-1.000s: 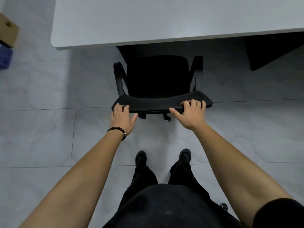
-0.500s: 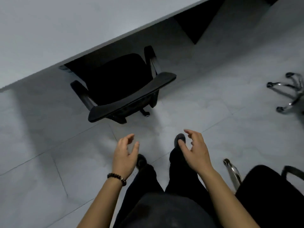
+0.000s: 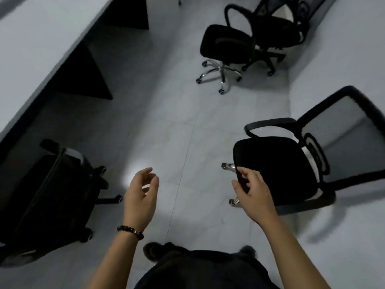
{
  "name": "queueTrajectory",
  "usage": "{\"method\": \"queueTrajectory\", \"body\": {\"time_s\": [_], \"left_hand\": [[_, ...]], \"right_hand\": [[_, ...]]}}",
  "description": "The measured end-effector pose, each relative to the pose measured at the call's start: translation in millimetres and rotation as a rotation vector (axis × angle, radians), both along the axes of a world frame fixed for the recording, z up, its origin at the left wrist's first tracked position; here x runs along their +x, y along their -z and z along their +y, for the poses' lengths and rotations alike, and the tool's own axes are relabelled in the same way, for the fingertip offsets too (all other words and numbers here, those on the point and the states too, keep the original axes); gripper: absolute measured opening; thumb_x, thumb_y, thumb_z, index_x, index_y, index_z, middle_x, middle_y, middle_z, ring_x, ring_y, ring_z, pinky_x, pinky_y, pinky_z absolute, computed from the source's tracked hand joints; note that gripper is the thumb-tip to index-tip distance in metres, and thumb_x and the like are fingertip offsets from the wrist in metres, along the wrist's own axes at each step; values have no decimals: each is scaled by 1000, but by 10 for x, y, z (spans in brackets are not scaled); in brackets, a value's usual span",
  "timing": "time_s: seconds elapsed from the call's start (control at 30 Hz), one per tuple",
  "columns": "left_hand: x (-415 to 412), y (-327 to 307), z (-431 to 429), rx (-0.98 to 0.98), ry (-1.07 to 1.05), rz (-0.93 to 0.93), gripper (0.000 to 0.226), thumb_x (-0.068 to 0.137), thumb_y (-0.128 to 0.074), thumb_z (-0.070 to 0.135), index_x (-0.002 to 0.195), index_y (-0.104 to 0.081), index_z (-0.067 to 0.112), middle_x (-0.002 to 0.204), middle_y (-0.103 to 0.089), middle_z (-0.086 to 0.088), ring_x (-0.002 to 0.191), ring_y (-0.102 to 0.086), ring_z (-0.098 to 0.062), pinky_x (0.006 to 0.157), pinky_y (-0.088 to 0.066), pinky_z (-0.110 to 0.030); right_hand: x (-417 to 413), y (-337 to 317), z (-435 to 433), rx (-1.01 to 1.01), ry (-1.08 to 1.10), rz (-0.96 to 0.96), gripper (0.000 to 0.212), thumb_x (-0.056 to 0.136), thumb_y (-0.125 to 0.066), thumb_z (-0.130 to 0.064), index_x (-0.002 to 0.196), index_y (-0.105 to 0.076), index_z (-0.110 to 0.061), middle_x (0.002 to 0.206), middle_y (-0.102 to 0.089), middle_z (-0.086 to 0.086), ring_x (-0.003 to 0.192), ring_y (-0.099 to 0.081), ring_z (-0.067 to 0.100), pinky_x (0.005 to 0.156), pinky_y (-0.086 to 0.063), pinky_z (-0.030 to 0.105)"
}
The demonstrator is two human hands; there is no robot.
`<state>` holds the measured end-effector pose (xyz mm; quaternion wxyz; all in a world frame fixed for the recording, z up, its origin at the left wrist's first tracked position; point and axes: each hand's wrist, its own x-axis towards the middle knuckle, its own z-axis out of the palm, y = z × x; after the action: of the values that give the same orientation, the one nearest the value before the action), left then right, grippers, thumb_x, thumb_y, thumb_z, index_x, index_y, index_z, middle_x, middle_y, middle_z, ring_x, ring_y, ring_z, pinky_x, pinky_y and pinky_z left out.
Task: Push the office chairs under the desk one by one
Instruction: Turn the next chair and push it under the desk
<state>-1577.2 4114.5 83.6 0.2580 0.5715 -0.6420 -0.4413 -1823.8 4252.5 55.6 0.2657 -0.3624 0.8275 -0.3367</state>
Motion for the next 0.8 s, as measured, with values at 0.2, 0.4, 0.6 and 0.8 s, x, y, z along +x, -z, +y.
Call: {"method": "queueTrajectory", "body": {"time_s": [0.2,0.4,0.6,0.8], "left_hand": [[-1774,166,1076,-12,209,-59,30,92,-57,27,122,-54,23,109,-61,7,101,-58,-4,86,-50,-29],[-3184,4,1824,4,494,-79,37,92,-57,28,127,-51,20,119,-56,7,108,-55,-7,87,-46,-19],[-4263,-209,1814,-61,609,10,36,91,-58,28,126,-51,22,114,-57,10,105,-56,-5,85,-48,-17],[-5037,177,1667,59,706,-10,41,91,-58,30,130,-46,24,122,-54,6,109,-54,-7,92,-50,-28]], "right_hand": [[-1356,193,1266,-2,171,-27,42,95,-56,-36,136,-48,-28,134,-44,-10,118,-47,5,95,-45,28],[-2416,17,2081,-1,318,-16,43,96,-56,-36,137,-46,-28,136,-43,-11,117,-46,2,82,-38,12],[-3303,-211,2194,-88,448,56,42,96,-58,-33,135,-48,-26,131,-47,-9,117,-48,4,90,-41,20],[-3958,-115,2136,32,458,85,44,95,-57,-36,137,-46,-28,133,-44,-11,121,-48,7,96,-48,33]]}}
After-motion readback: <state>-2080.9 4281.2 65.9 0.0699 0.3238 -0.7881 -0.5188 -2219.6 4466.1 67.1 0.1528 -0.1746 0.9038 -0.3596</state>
